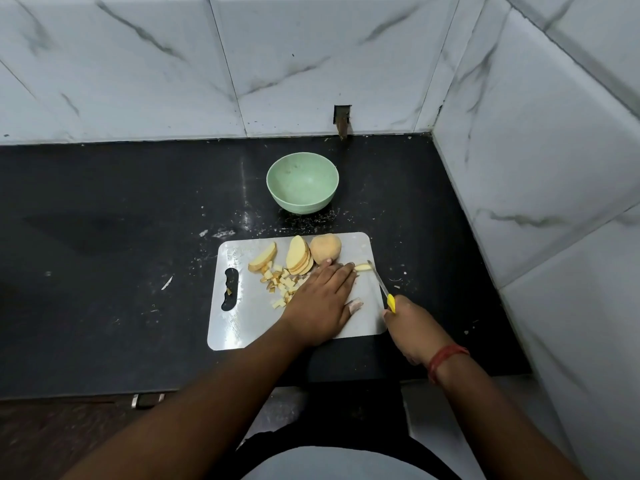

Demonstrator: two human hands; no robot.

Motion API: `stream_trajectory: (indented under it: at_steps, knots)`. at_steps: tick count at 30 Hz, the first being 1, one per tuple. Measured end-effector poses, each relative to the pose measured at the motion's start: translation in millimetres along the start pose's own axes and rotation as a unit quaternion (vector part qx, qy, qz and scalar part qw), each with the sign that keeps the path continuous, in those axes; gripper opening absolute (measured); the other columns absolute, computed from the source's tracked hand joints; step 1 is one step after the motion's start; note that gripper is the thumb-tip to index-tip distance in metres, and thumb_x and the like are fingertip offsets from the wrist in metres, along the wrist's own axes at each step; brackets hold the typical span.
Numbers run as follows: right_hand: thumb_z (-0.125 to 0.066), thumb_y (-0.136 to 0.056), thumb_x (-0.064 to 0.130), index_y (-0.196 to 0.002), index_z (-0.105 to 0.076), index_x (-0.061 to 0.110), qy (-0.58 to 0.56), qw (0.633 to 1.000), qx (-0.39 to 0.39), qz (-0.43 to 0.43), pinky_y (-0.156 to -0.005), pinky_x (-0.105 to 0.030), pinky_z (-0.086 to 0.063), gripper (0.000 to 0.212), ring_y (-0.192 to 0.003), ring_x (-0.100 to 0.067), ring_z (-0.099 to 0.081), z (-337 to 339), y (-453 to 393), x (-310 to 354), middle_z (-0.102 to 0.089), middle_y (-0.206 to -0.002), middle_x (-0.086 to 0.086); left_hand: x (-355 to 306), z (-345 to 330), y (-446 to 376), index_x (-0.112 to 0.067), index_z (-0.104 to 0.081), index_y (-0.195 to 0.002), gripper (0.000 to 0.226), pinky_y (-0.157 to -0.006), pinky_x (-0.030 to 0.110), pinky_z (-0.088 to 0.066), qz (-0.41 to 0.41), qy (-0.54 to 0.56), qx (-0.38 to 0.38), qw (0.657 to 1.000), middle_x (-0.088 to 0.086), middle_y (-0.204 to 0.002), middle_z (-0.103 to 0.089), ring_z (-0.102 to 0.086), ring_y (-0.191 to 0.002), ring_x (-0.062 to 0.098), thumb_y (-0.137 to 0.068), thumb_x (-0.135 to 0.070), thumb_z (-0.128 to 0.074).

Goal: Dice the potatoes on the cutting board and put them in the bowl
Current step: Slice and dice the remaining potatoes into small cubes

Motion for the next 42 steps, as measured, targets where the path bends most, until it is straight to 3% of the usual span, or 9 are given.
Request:
stream_trajectory:
  at_steps: [7, 10, 12, 17, 22, 30, 35, 39, 42]
  knots:
    - [-0.039, -0.102, 0.019, -0.112, -0.046, 0.008, 0.072, 0.997, 0.012, -0.017, -0.067, -0.027, -0.040, 0.016, -0.079, -0.024, -0.052, -2.9, -6.8, 15.0, -0.052, -0.092, -0.009, -0.5, 4.6, 1.6, -0.005, -0.052, -0.148, 0.061, -0.127, 0.044, -0.020, -0.004, 0.004, -0.036, 0.999, 0.009, -0.152, -0.051, -0.042, -0.141, 0.029, -0.108, -0.047, -0.034]
    - [-0.041, -0.101, 0.016, -0.120, -0.045, 0.006, 0.090, 0.995, 0.024, -0.036, -0.051, -0.027, -0.033, 0.022, -0.064, -0.017, -0.046, -6.8, -9.7, 16.1, -0.048, -0.081, -0.006, -0.1, 3.6, 1.0, -0.005, -0.054, -0.147, 0.059, -0.127, 0.044, -0.020, -0.001, 0.004, -0.037, 0.999, 0.009, -0.150, -0.053, -0.043, -0.140, 0.029, -0.108, -0.045, -0.035]
    - [-0.040, -0.102, 0.020, -0.119, -0.045, 0.006, 0.077, 0.996, 0.021, -0.044, -0.050, -0.027, -0.031, 0.022, -0.063, -0.018, -0.046, -8.9, -8.3, 11.7, -0.049, -0.080, -0.008, 0.7, 2.0, 1.0, -0.006, -0.053, -0.148, 0.059, -0.127, 0.043, -0.020, 0.003, 0.004, -0.033, 0.999, 0.009, -0.151, -0.053, -0.042, -0.141, 0.028, -0.108, -0.046, -0.035]
    - [-0.036, -0.102, 0.015, -0.121, -0.046, 0.001, 0.107, 0.994, 0.031, -0.004, -0.076, -0.029, -0.038, 0.026, -0.102, -0.033, -0.059, -16.7, 3.1, 1.2, -0.059, -0.111, -0.017, 2.4, -2.5, 0.4, -0.007, -0.049, -0.151, 0.062, -0.128, 0.045, -0.019, 0.008, -0.004, -0.009, 1.000, 0.008, -0.154, -0.048, -0.038, -0.144, 0.028, -0.109, -0.048, -0.030]
    - [-0.038, -0.100, 0.018, -0.105, -0.043, 0.009, 0.080, 0.996, 0.023, -0.033, -0.068, -0.029, -0.037, 0.010, -0.079, -0.024, -0.054, -17.3, 9.7, -9.3, -0.053, -0.089, -0.009, -0.1, 0.0, 1.1, -0.007, -0.049, -0.151, 0.061, -0.128, 0.045, -0.018, 0.000, -0.006, -0.018, 1.000, 0.009, -0.153, -0.050, -0.039, -0.143, 0.027, -0.109, -0.048, -0.032]
    - [-0.039, -0.103, 0.022, -0.115, -0.047, 0.006, 0.060, 0.998, -0.021, -0.003, -0.071, -0.029, -0.039, 0.022, -0.094, -0.029, -0.060, -6.3, 10.9, 13.6, -0.061, -0.108, -0.016, 1.4, 0.3, 2.6, -0.007, -0.048, -0.152, 0.063, -0.127, 0.045, -0.018, 0.001, -0.003, -0.018, 1.000, 0.009, -0.154, -0.049, -0.038, -0.144, 0.028, -0.109, -0.049, -0.029]
    - [-0.038, -0.101, 0.017, -0.120, -0.047, 0.002, 0.115, 0.993, 0.005, -0.004, -0.067, -0.028, -0.037, 0.026, -0.089, -0.029, -0.054, -11.0, -5.3, 20.9, -0.059, -0.100, -0.014, 0.4, 1.8, 0.9, -0.006, -0.051, -0.149, 0.061, -0.127, 0.045, -0.019, -0.004, -0.005, -0.027, 1.000, 0.010, -0.152, -0.051, -0.042, -0.141, 0.029, -0.109, -0.047, -0.031]
    - [-0.037, -0.102, 0.013, -0.124, -0.046, 0.000, 0.108, 0.994, 0.030, 0.006, -0.077, -0.030, -0.037, 0.027, -0.104, -0.033, -0.057, -14.6, -1.9, 18.7, -0.058, -0.118, -0.020, 0.4, 2.1, 1.1, -0.006, -0.053, -0.148, 0.060, -0.127, 0.044, -0.020, -0.002, -0.006, -0.036, 0.999, 0.010, -0.149, -0.054, -0.045, -0.139, 0.029, -0.108, -0.046, -0.035]
    - [-0.040, -0.101, 0.016, -0.113, -0.047, 0.005, 0.100, 0.995, 0.025, -0.010, -0.071, -0.028, -0.038, 0.017, -0.087, -0.027, -0.058, -18.8, 9.3, 6.3, -0.062, -0.105, -0.015, 0.3, 2.0, 0.9, -0.006, -0.053, -0.148, 0.059, -0.127, 0.044, -0.020, -0.003, -0.008, -0.038, 0.999, 0.010, -0.149, -0.054, -0.044, -0.138, 0.028, -0.108, -0.046, -0.035]
Point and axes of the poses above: each hand's wrist, its own y-axis away from the middle knuckle, its own z-axis out of the back of the hand, x = y × z, the point moved 7 cm from there along -y, towards the middle knuckle
